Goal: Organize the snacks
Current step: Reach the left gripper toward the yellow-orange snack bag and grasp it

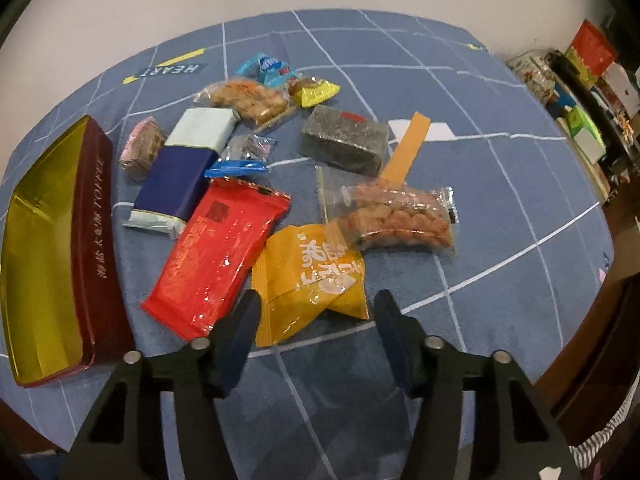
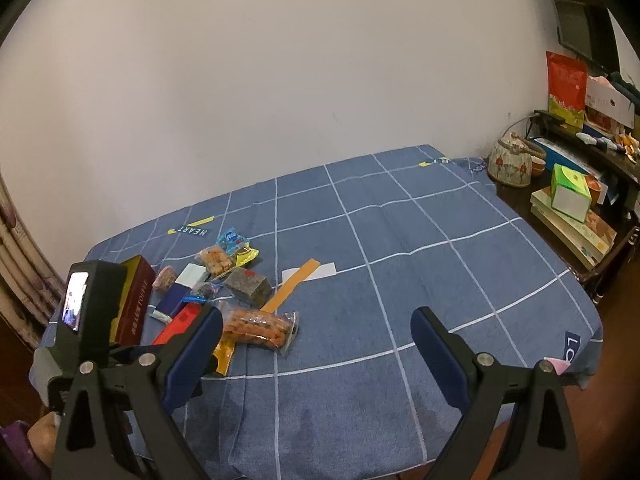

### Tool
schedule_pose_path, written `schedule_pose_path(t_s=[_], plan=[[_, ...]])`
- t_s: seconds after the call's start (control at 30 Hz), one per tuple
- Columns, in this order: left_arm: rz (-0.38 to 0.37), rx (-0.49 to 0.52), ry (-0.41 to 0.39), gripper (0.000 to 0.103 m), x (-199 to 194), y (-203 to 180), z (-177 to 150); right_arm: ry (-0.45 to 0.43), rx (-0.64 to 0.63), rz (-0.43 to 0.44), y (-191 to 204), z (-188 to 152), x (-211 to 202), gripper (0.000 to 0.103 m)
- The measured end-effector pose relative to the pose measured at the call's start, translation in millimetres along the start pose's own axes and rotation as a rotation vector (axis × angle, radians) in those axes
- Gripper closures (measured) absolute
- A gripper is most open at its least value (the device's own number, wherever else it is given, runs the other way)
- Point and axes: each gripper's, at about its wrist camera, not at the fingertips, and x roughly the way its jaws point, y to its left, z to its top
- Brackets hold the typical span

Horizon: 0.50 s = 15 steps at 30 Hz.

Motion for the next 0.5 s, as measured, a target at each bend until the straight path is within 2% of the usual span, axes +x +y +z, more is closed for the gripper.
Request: schedule_pose_path(t_s=[0.5], plan=[[0.032, 0.054, -0.029, 0.056, 8.3, -2.8, 5.5, 0.031, 0.025, -0.003, -5.1, 3.3, 6.5, 0.006]])
